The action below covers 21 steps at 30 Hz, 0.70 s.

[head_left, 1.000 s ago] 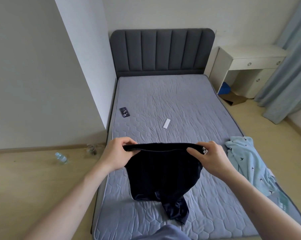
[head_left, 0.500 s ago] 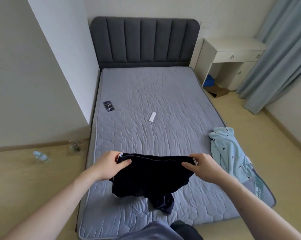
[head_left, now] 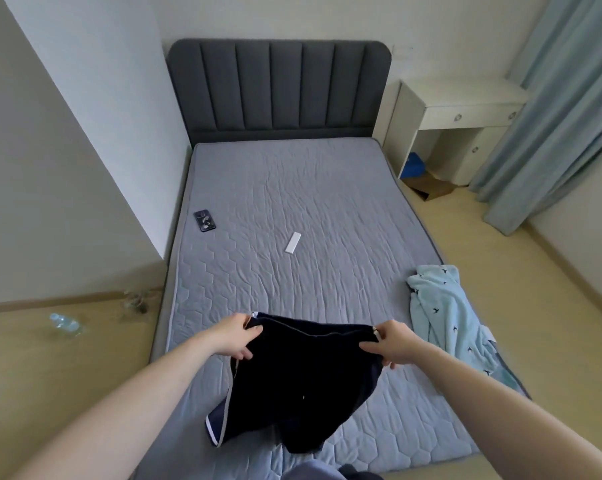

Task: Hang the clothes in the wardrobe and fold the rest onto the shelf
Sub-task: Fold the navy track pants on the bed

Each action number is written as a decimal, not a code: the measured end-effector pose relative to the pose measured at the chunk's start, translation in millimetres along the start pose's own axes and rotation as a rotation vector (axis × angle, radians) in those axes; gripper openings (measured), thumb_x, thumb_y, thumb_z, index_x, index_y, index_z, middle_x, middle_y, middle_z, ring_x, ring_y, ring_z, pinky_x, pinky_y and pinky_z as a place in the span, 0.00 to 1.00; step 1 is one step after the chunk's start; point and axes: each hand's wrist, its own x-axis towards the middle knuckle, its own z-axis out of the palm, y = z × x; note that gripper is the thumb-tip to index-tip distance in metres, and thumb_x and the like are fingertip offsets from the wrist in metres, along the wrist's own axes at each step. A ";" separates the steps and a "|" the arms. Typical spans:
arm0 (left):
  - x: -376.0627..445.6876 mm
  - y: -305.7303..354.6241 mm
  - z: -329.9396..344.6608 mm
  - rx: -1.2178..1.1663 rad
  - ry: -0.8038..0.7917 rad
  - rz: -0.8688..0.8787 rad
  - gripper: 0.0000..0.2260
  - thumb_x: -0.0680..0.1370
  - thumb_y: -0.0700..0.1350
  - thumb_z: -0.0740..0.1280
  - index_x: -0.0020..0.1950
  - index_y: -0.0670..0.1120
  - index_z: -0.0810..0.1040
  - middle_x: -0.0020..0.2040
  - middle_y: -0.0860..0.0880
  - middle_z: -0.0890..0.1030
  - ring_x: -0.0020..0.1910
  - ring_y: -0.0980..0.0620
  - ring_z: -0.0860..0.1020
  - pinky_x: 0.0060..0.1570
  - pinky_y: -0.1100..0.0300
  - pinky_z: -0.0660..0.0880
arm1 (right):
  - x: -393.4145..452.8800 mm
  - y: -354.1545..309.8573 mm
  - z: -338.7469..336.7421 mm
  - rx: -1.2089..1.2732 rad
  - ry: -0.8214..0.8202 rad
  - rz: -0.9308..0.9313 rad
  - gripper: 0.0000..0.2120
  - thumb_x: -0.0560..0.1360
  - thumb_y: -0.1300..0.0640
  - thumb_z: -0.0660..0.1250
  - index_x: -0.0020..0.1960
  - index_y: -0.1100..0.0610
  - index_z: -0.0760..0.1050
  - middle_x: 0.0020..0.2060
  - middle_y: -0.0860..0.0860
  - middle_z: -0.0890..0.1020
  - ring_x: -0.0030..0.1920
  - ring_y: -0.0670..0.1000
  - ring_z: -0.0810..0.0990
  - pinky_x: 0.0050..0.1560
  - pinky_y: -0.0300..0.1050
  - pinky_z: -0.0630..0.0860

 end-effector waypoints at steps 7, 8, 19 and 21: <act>11.0 147.9 -139.9 -0.021 0.515 0.175 0.18 0.85 0.56 0.59 0.42 0.45 0.71 0.37 0.45 0.76 0.38 0.44 0.77 0.39 0.54 0.69 | 21.9 -105.9 -183.2 0.038 0.384 -0.275 0.15 0.81 0.50 0.69 0.49 0.63 0.77 0.35 0.59 0.86 0.32 0.55 0.86 0.42 0.54 0.85; 4.0 172.3 -164.9 -0.024 0.598 0.212 0.18 0.85 0.56 0.59 0.42 0.45 0.71 0.37 0.46 0.75 0.37 0.45 0.75 0.37 0.55 0.67 | 19.1 -126.3 -212.1 0.063 0.455 -0.322 0.13 0.81 0.50 0.69 0.50 0.62 0.78 0.37 0.59 0.86 0.33 0.56 0.87 0.44 0.57 0.85; -131.9 353.7 -346.9 -0.147 1.121 0.671 0.17 0.79 0.60 0.63 0.51 0.47 0.77 0.45 0.51 0.80 0.45 0.52 0.77 0.48 0.55 0.73 | -78.3 -284.5 -414.3 0.161 1.060 -0.827 0.08 0.82 0.54 0.63 0.54 0.56 0.79 0.45 0.51 0.79 0.44 0.53 0.75 0.42 0.40 0.68; -145.8 362.4 -355.5 -0.135 1.129 0.710 0.14 0.79 0.59 0.63 0.45 0.49 0.72 0.40 0.55 0.73 0.40 0.54 0.72 0.43 0.58 0.69 | -87.5 -289.9 -423.5 0.162 1.087 -0.867 0.05 0.81 0.55 0.63 0.49 0.52 0.77 0.40 0.50 0.77 0.39 0.51 0.72 0.34 0.38 0.67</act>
